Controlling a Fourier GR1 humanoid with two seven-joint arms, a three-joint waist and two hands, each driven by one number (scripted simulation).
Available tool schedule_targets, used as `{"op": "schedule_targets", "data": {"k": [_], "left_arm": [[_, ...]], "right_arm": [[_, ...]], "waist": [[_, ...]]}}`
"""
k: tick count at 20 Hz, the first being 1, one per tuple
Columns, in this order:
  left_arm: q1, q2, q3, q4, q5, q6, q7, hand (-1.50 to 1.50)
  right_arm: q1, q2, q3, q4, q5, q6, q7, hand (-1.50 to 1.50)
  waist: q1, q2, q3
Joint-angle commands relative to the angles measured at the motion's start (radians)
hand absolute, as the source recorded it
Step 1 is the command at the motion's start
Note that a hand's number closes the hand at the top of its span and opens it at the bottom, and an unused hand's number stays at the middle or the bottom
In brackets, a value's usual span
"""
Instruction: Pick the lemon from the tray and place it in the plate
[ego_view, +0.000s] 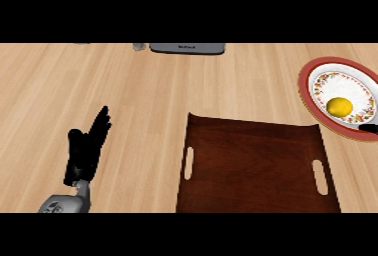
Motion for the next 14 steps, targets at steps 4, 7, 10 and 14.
{"op": "schedule_targets", "data": {"k": [4,7,10,14], "left_arm": [[-0.032,-0.020,0.004,0.029,-0.011,0.020,0.004,0.00],[0.001,-0.001,-0.005,-0.031,-0.004,-0.006,0.021,0.00],[0.015,0.015,0.008,-0.040,-0.006,-0.007,0.015,0.00],[-0.018,-0.015,0.007,0.032,-0.006,-0.001,-0.012,0.00]], "right_arm": [[-0.014,-0.033,0.001,0.005,0.003,-0.041,0.057,-1.50],[0.084,-0.046,-0.003,0.008,-0.002,-0.009,-0.039,-1.50],[0.076,-0.050,-0.007,0.008,-0.005,-0.031,-0.027,-1.50],[0.066,-0.081,-0.008,0.010,-0.004,-0.034,0.010,-1.50]], "waist": [[-0.001,0.003,0.000],[-0.007,0.000,0.002],[0.004,0.003,0.003],[-0.005,0.005,0.001]]}}
